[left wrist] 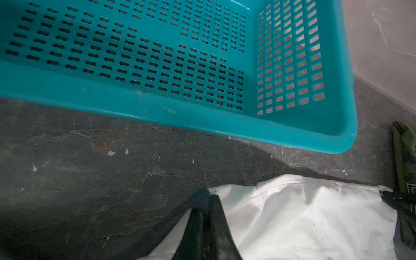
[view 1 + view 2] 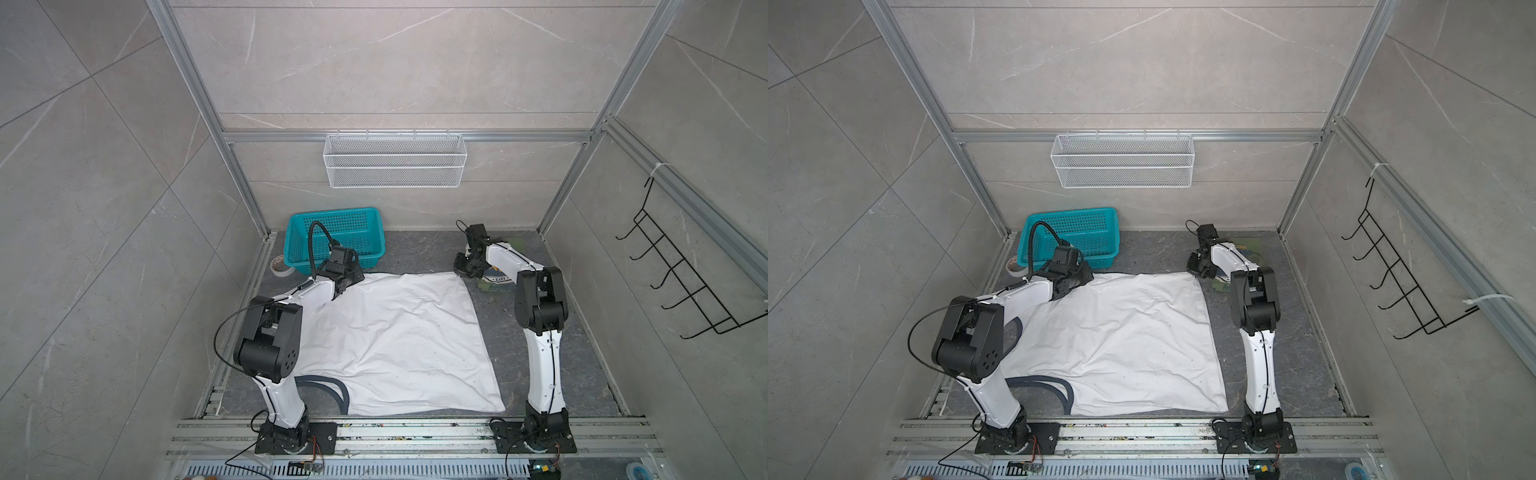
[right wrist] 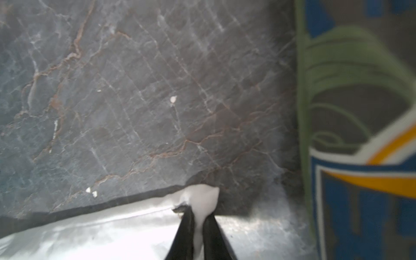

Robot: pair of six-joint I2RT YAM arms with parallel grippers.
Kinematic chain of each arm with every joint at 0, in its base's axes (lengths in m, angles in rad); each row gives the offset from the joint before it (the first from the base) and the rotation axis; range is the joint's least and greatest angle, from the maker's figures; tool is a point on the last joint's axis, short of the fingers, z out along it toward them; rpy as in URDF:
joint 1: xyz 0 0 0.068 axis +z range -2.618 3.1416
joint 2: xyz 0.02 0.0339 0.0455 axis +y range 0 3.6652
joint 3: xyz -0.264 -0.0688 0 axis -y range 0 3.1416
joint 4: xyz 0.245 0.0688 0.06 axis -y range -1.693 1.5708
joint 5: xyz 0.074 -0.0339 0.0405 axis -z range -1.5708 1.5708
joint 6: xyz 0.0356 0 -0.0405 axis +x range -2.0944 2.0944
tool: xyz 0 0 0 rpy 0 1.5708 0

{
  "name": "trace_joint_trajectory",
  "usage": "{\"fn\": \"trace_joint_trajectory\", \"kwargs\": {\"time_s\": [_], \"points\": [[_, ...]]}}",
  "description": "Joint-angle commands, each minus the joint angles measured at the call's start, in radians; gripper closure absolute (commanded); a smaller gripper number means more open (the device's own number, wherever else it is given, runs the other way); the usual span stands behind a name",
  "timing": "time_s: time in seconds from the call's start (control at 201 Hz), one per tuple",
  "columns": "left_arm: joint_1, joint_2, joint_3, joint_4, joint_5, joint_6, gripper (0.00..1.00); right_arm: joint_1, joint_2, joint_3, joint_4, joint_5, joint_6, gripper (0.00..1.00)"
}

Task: Fold and stack the tank tops

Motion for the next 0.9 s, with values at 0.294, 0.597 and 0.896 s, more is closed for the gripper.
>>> {"fn": "trace_joint_trajectory", "kwargs": {"time_s": [0.294, 0.597, 0.896], "points": [[0.067, 0.026, 0.078, -0.025, 0.057, 0.011, 1.00, -0.008, -0.272, -0.236, 0.127, 0.111, -0.030, 0.89], [0.066, -0.066, -0.008, 0.010, 0.099, 0.005, 1.00, -0.009, -0.472, -0.495, 0.260, 0.020, -0.011, 0.87], [0.067, -0.212, -0.152, 0.029, 0.167, 0.000, 1.00, -0.009, -0.666, -0.743, 0.354, -0.037, 0.012, 0.86]]}}
